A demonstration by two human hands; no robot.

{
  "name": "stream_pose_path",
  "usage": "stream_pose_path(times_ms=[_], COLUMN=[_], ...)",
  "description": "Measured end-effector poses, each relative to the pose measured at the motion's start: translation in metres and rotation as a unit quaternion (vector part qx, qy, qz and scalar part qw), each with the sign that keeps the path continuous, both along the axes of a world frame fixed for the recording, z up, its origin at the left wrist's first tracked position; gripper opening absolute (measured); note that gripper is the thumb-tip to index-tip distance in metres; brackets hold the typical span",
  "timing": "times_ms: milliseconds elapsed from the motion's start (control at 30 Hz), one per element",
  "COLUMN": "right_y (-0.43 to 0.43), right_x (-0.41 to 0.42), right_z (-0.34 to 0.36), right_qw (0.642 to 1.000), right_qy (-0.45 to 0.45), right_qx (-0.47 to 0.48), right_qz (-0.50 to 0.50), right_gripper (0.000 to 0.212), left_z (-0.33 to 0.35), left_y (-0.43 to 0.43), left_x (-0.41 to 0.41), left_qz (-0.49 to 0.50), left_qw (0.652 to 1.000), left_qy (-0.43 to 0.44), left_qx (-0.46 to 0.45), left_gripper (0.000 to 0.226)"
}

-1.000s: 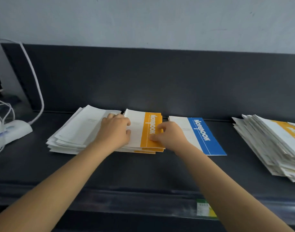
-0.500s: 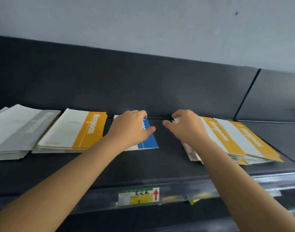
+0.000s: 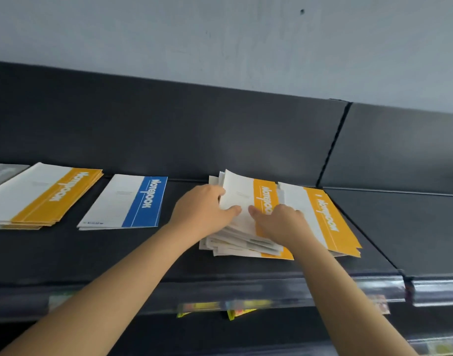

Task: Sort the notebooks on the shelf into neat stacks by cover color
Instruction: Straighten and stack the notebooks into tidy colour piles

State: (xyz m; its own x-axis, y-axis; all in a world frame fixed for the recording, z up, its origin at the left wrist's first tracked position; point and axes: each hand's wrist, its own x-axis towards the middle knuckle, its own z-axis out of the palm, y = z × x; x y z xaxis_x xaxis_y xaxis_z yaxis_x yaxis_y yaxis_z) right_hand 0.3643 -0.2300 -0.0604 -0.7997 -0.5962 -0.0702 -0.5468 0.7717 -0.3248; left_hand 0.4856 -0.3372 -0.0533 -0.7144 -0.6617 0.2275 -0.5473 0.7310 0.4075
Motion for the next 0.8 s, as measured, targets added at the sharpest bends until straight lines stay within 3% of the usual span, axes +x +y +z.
stream_pose_path(times_ms=[200, 267, 400, 467, 567, 700, 800], right_y=[-0.010, -0.015, -0.033, -0.044, -0.056, -0.066, -0.075], right_x=[0.006, 0.008, 0.015, 0.021, 0.030, 0.042, 0.059], right_z=[0.013, 0.014, 0.009, 0.006, 0.005, 0.012, 0.023], right_qw=[0.996, 0.993, 0.984, 0.982, 0.980, 0.973, 0.952], right_qy=[-0.076, -0.104, -0.158, -0.161, -0.160, -0.173, -0.203], right_qx=[-0.045, -0.056, -0.081, -0.094, -0.121, -0.152, -0.229], right_qz=[-0.009, -0.001, 0.006, 0.004, -0.005, -0.013, 0.013], right_gripper=[0.073, 0.073, 0.071, 0.067, 0.056, 0.052, 0.036], left_z=[0.006, 0.012, 0.019, 0.020, 0.015, 0.016, 0.024], left_y=[-0.003, -0.013, -0.037, -0.045, -0.053, -0.065, -0.077], left_x=[0.010, 0.011, 0.021, 0.028, 0.037, 0.049, 0.068], left_qz=[0.020, 0.039, 0.039, 0.024, 0.009, 0.016, 0.015], left_qw=[0.996, 0.983, 0.905, 0.868, 0.866, 0.920, 0.881], left_qy=[0.074, 0.128, 0.187, 0.197, 0.187, 0.163, 0.255], left_qx=[0.056, 0.127, 0.379, 0.456, 0.463, 0.357, 0.398], left_gripper=[0.058, 0.050, 0.033, 0.028, 0.032, 0.026, 0.022])
